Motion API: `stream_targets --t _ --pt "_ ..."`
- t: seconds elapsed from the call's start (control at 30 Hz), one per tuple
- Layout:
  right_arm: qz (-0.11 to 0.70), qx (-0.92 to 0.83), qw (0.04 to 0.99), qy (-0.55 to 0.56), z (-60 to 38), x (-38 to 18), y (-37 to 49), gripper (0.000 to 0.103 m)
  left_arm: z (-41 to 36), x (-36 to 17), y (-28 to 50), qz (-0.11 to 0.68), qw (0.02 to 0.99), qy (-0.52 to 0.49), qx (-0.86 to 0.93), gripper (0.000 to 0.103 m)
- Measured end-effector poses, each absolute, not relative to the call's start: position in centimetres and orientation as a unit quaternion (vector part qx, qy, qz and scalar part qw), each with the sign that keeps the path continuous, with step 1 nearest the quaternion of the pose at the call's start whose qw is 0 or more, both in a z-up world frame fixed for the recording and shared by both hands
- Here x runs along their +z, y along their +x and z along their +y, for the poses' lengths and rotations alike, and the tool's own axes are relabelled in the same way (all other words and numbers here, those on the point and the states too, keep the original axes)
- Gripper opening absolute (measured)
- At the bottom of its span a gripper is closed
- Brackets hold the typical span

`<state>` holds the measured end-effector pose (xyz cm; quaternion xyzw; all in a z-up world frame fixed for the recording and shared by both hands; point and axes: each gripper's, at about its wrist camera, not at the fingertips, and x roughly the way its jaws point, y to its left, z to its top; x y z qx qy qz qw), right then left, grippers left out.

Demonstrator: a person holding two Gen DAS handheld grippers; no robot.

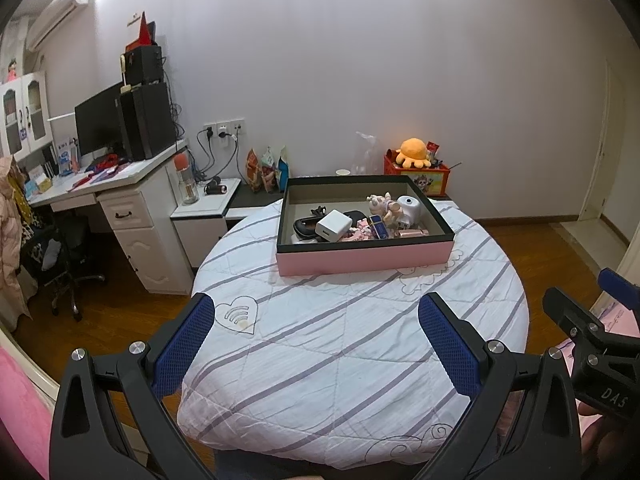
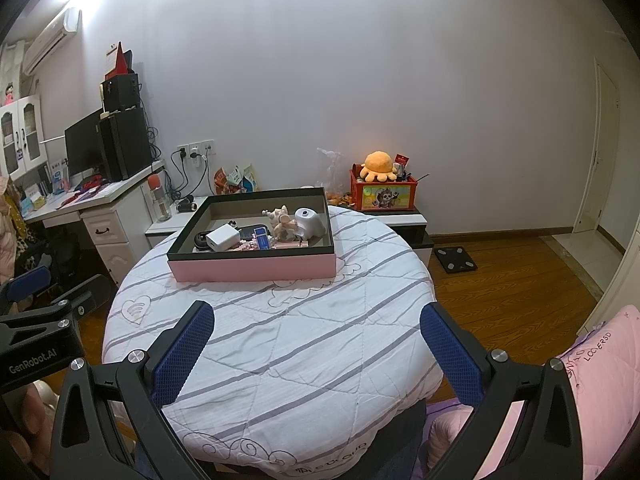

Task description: Organize rigid objects

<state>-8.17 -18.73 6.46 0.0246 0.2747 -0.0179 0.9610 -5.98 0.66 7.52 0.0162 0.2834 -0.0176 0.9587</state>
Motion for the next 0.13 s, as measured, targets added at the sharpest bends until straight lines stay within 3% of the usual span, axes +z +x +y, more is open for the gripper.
stream_targets --t 0.13 --pt "0.275 -0.018 0.961 0.024 -18.65 6.37 -8.25 0.103 0.62 7.43 -6.16 0.28 0.96 0.017 -0.021 0.103"
